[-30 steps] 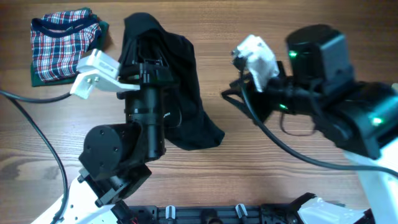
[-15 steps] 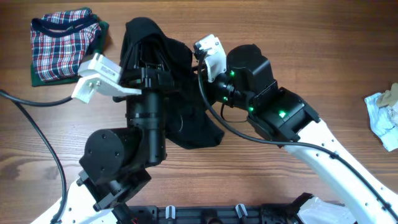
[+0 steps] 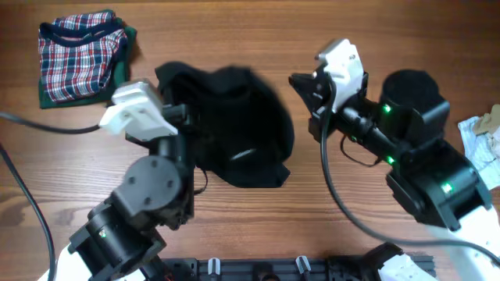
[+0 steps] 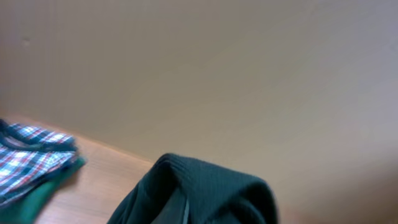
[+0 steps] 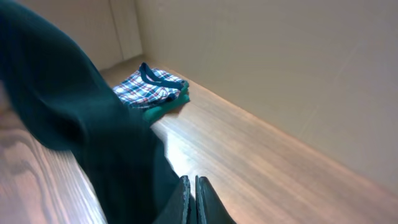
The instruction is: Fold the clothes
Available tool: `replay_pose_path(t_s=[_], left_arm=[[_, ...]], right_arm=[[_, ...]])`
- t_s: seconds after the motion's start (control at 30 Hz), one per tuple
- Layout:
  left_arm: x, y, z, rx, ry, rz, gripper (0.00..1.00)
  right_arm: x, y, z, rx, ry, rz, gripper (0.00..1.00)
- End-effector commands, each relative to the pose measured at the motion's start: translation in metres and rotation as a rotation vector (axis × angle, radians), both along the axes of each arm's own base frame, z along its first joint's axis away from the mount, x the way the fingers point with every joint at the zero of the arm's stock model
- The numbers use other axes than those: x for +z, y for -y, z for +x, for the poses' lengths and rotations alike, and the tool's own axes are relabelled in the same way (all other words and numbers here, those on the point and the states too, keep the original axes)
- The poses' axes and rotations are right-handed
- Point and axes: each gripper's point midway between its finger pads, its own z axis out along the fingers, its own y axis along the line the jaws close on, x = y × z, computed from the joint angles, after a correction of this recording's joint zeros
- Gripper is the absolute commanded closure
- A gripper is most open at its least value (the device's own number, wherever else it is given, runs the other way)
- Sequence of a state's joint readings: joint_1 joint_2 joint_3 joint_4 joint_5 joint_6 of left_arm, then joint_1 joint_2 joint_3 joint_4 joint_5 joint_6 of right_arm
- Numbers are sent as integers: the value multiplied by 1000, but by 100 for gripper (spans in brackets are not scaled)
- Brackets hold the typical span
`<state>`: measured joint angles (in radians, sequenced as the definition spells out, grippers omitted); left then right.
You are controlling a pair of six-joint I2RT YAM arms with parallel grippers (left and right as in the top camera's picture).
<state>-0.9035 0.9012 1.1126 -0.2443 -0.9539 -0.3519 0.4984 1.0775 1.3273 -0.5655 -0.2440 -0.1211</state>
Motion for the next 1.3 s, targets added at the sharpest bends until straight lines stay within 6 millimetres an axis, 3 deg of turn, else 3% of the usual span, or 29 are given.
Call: replay_pose_path(t_s=[0.0,0.13,0.2,0.23,0.3,0.4,0.5,0.53,0.57,0.6,0.67,0.7,0.77,1.03,1.1,1.13,1.27], left_arm=[[-19,-1,-4,-23,-78,101,84],[-62,33,-13,-251,-229,221,75],[-79,47,-15,-331,-290,255,79],[-87,51,-14,-339,-316,275,88],[-102,55,-10,-336,-360,311,96],[-121,58,-7,-316,-429,301,89],[-139,39,-6,-230,-518,223,85],[-143,26,-6,-177,-547,175,82],[-145,13,-5,-126,-565,127,76],[-147,3,-6,-95,-581,86,67],[-151,-6,-5,-89,-614,39,49],[-157,-10,-5,-88,-644,22,44],[-165,-18,-4,-68,-688,17,40],[-176,-21,-1,-55,-737,17,39],[-177,-21,-1,-57,-738,16,39],[-176,-21,-1,-56,-737,16,39],[-176,-20,-1,-61,-736,13,39]], right_arm=[[15,9,-13,39,115,-89,96],[-8,12,-17,47,44,-151,96],[-25,11,-19,59,-23,-177,96],[-34,11,-21,61,-70,-182,96],[-61,11,-20,33,-220,-178,96],[-117,8,-14,-51,-519,-178,96],[-163,-1,1,-156,-743,-153,95],[-180,-4,8,-202,-818,-137,89],[-194,-7,12,-242,-879,-125,71],[-210,-11,14,-258,-945,-125,60],[-239,-16,15,-263,-1031,-148,24],[-256,-17,15,-273,-1071,-174,17],[-279,-18,18,-285,-1117,-207,15],[-353,-19,19,-314,-1238,-291,23],[-371,-19,14,-306,-1256,-290,41],[-376,-18,12,-305,-1256,-290,60],[-378,-19,14,-291,-1240,-288,90]])
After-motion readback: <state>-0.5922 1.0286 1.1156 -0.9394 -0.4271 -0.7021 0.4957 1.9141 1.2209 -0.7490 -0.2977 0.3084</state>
